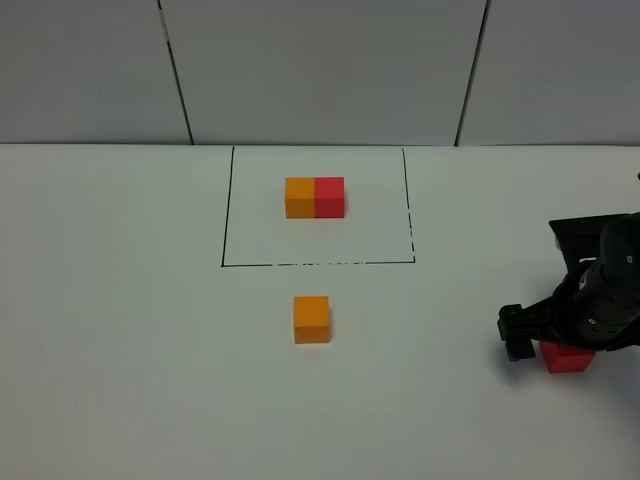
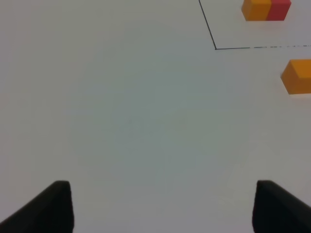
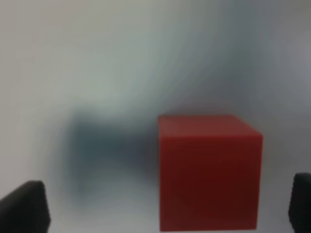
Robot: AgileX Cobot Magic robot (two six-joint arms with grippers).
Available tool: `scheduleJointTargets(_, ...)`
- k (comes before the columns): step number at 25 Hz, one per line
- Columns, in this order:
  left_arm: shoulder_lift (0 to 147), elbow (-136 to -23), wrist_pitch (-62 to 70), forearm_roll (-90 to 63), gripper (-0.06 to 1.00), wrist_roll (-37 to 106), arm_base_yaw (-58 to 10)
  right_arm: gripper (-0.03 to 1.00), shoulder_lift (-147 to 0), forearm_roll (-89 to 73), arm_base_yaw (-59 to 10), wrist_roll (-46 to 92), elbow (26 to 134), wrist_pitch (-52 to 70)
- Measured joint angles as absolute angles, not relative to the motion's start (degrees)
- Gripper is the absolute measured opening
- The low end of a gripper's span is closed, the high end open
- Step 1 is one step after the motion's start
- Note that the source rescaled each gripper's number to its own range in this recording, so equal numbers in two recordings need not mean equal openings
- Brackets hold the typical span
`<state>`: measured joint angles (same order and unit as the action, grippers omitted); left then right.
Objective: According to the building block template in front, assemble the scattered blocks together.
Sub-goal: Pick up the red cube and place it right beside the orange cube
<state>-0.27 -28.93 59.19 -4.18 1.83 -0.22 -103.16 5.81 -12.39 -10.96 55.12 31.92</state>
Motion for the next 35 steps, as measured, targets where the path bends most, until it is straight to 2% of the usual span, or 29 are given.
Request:
scheduleJointTargets(11,-0.3,-28.9,59.2,-4.2,0.95,1.8,-0.2,1.0,-105.6,6.0,-10.5,-9.2,59.2,35.2)
scheduleJointTargets(35,-0.3,-28.9,59.2,-4.2,0.94,1.8,-0.2,1.0,-108.6,5.4,-9.9,-6.8,59.4,34.8)
